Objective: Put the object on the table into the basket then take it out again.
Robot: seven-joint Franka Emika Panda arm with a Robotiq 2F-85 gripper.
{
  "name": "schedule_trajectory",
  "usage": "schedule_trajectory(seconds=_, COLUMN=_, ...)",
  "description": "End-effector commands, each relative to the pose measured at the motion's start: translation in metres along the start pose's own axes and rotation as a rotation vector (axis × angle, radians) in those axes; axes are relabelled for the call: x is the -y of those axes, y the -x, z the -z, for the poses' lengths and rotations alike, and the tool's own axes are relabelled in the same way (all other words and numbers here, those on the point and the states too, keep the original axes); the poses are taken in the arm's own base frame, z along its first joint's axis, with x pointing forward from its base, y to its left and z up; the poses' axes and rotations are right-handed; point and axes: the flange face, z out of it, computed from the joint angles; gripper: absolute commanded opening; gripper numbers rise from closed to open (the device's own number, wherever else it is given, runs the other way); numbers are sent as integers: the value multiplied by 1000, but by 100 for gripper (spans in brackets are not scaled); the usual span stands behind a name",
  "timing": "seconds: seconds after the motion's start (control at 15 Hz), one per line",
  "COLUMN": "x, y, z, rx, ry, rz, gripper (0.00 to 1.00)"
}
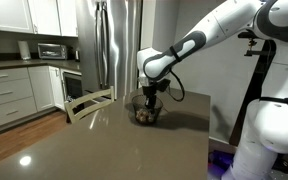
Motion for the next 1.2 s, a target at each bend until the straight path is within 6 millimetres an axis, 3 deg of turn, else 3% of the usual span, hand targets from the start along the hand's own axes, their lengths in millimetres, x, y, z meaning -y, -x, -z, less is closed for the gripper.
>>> schedule_trajectory(seconds=0.0, x=-3, y=-3, z=0, rx=26, ry=16, rz=-4, gripper=26)
schedule_trajectory(seconds=0.07, x=-3, y=-3, z=0, rx=27, ry=16, rz=-4, gripper=27)
schedule_trajectory(seconds=0.8, x=-2, y=-3, z=-8, rx=41, ry=20, rz=4, gripper=96)
schedule_trajectory(seconds=0.87, x=-2, y=-3, z=-9, rx=44, ry=20, rz=5, gripper=98)
schedule_trajectory(seconds=0.93, x=-2, y=-3, z=-10, rx=47, ry=20, rz=5, gripper=88)
schedule_trajectory(seconds=1.0, x=-2, y=-3, z=-12, rx=47, ry=19, rz=4, gripper=63)
schedule_trajectory(seconds=1.13, x=-2, y=-2, z=-13, rx=46, ry=18, rz=3, gripper=61)
